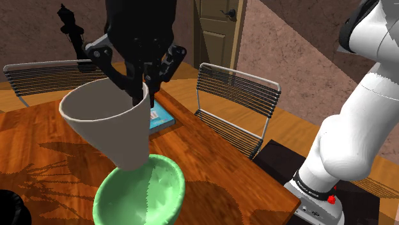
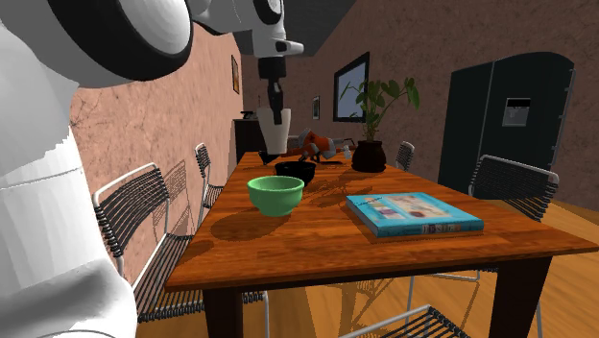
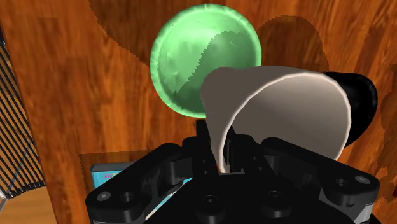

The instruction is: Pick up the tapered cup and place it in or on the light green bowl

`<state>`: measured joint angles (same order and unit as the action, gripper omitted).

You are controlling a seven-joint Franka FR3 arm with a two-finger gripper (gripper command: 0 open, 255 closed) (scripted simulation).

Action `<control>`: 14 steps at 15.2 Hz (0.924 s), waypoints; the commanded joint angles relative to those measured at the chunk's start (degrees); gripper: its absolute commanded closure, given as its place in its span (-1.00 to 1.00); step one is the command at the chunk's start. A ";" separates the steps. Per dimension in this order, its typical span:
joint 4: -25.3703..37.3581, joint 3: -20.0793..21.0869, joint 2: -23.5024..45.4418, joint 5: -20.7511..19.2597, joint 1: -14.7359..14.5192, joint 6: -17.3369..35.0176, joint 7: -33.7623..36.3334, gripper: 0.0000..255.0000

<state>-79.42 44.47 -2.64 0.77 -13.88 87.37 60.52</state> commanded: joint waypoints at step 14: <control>-17.68 -2.29 -6.79 5.03 0.52 12.63 -3.34 1.00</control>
<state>-96.03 42.30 -9.09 5.56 -13.34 99.16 57.38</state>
